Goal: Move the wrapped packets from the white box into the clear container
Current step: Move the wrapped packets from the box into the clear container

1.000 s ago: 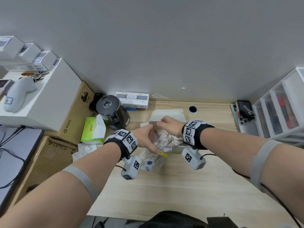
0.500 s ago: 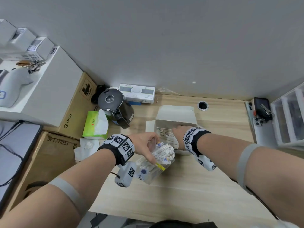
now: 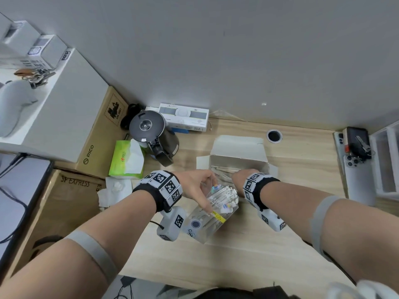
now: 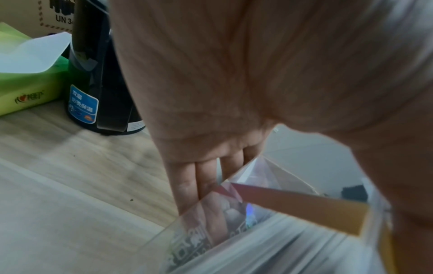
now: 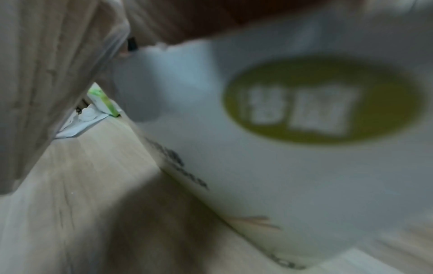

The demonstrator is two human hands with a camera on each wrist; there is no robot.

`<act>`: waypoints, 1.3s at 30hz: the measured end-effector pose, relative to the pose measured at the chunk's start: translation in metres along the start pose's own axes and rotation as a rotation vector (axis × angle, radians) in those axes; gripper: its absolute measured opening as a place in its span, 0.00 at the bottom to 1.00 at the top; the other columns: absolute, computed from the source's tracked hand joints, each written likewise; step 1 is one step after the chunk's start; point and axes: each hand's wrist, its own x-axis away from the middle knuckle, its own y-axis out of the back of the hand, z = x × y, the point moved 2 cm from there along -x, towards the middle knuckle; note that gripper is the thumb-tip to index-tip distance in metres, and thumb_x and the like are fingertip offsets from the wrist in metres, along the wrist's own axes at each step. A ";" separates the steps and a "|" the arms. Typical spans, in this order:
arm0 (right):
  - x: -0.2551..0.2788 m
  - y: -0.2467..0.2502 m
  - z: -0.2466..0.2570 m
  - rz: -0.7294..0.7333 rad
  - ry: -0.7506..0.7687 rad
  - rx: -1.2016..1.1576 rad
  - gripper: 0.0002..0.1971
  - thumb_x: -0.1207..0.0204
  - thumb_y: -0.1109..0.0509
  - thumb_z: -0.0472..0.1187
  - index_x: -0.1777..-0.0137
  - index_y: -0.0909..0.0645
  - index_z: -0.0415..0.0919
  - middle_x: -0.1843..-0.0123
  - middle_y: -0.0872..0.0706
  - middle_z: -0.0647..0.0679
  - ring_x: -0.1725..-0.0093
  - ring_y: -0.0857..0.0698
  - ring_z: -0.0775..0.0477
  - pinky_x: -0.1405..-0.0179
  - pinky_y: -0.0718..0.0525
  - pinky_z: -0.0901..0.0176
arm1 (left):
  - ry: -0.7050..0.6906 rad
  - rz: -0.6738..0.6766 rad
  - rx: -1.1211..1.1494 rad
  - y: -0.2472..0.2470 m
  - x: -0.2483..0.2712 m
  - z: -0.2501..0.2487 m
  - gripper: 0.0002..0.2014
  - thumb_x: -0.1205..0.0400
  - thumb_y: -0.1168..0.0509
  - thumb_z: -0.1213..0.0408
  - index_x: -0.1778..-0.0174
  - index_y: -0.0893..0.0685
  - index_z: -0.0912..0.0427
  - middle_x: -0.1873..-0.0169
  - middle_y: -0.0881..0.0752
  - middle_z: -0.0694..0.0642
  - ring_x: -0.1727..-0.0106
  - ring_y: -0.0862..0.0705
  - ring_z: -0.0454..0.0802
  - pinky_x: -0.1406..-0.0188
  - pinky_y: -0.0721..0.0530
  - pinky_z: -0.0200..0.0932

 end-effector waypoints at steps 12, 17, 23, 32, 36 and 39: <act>-0.023 -0.011 -0.005 0.013 0.038 -0.071 0.13 0.25 0.25 0.35 0.65 0.27 0.40 0.68 0.25 0.48 0.71 0.26 0.48 0.66 0.22 0.55 | -0.012 -0.043 0.039 -0.006 0.002 -0.004 0.44 0.47 0.15 0.51 0.34 0.22 0.53 0.36 0.16 0.68 0.59 0.18 0.46 0.60 0.18 0.39; -0.049 -0.028 -0.005 0.070 0.014 -0.079 0.21 0.25 0.24 0.38 0.71 0.34 0.42 0.72 0.33 0.49 0.76 0.35 0.50 0.62 0.25 0.55 | -0.009 -0.068 0.038 -0.010 0.002 -0.002 0.39 0.43 0.14 0.56 0.36 0.22 0.50 0.42 0.15 0.61 0.64 0.19 0.40 0.64 0.20 0.34; -0.062 -0.038 -0.009 0.100 0.000 -0.118 0.22 0.26 0.23 0.38 0.73 0.33 0.44 0.72 0.33 0.51 0.73 0.32 0.50 0.54 0.22 0.56 | -0.012 -0.161 0.005 -0.016 0.001 0.000 0.34 0.34 0.13 0.66 0.35 0.22 0.54 0.64 0.24 0.43 0.67 0.22 0.38 0.64 0.22 0.34; -0.042 -0.017 -0.027 -0.054 -0.017 -0.073 0.11 0.30 0.25 0.45 0.57 0.24 0.43 0.65 0.17 0.50 0.69 0.16 0.47 0.61 0.15 0.58 | -0.012 -0.191 0.008 -0.021 0.004 -0.007 0.35 0.35 0.13 0.64 0.36 0.23 0.54 0.65 0.24 0.44 0.66 0.23 0.40 0.63 0.23 0.35; -0.005 0.009 -0.037 -0.073 -0.027 -0.068 0.10 0.28 0.24 0.43 0.64 0.24 0.43 0.68 0.18 0.49 0.71 0.18 0.46 0.70 0.17 0.57 | -0.008 -0.209 -0.036 -0.020 0.007 -0.017 0.37 0.35 0.13 0.62 0.33 0.24 0.55 0.61 0.23 0.43 0.64 0.23 0.38 0.65 0.24 0.33; -0.011 0.010 -0.060 -0.067 -0.055 -0.079 0.07 0.28 0.25 0.45 0.59 0.19 0.43 0.65 0.19 0.49 0.70 0.19 0.46 0.67 0.17 0.59 | -0.012 -0.226 -0.082 -0.018 0.013 -0.027 0.38 0.36 0.12 0.61 0.34 0.24 0.54 0.60 0.23 0.43 0.63 0.23 0.39 0.65 0.23 0.34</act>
